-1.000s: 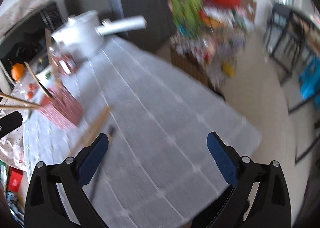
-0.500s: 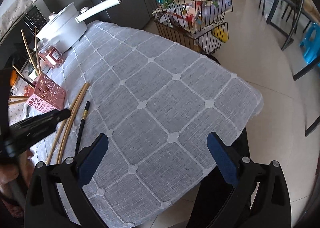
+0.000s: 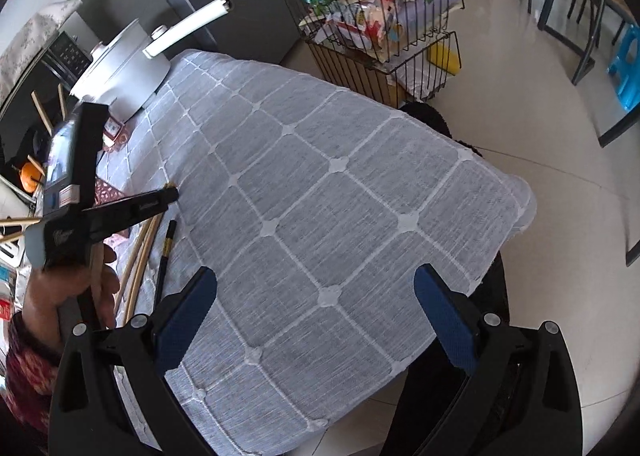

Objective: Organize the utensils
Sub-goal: 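Move the left gripper back to the pile and grasp a wooden chopstick, then grasp the black-tipped chopstick with the right gripper while the left gripper holds its chopstick, then lift both chopsticks over the pink basket and open both grippers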

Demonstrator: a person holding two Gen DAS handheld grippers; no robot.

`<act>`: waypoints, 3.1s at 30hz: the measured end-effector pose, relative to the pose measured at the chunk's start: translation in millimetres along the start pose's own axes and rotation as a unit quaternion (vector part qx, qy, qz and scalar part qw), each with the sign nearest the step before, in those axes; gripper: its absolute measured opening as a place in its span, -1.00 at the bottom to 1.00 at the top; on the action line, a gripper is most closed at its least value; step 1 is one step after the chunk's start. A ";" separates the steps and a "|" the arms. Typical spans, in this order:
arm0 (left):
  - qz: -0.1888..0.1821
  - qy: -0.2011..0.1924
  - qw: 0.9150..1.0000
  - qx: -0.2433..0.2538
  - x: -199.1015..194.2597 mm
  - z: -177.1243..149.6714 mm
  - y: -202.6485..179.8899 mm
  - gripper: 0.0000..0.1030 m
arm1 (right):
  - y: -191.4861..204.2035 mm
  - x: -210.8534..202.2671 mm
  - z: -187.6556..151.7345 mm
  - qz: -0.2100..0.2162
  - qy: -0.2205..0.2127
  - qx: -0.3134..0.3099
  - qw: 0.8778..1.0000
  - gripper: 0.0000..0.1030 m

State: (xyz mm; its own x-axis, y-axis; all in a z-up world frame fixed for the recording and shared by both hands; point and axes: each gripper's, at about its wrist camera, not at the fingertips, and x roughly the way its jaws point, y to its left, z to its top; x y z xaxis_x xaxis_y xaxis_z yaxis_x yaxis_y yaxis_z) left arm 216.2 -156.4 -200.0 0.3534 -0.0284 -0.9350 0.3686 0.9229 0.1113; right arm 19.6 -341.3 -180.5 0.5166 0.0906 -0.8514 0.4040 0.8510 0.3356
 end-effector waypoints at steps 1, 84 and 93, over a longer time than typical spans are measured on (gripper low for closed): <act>-0.012 0.010 1.000 -0.007 0.3 0.9 2.7 -0.55 | -1.8 0.6 1.0 0.003 0.002 0.004 1.000 0.87; -0.112 -0.394 0.900 -0.147 -356.0 -106.4 142.2 -0.87 | 118.4 -165.1 58.9 0.098 -0.119 -0.104 0.983 -0.86; -0.029 -0.472 0.850 -0.232 -348.4 -53.5 158.9 -0.87 | 129.1 -173.6 90.2 0.125 -0.132 -0.103 0.978 -0.86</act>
State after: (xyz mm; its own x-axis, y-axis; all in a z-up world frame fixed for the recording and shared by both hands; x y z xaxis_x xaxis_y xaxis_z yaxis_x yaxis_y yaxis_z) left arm 105.7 20.7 125.5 0.9593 -0.1716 -0.2243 0.1065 0.9553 -0.2757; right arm 50.1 -293.8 46.9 0.7672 0.1962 -0.6106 0.0932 0.9079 0.4088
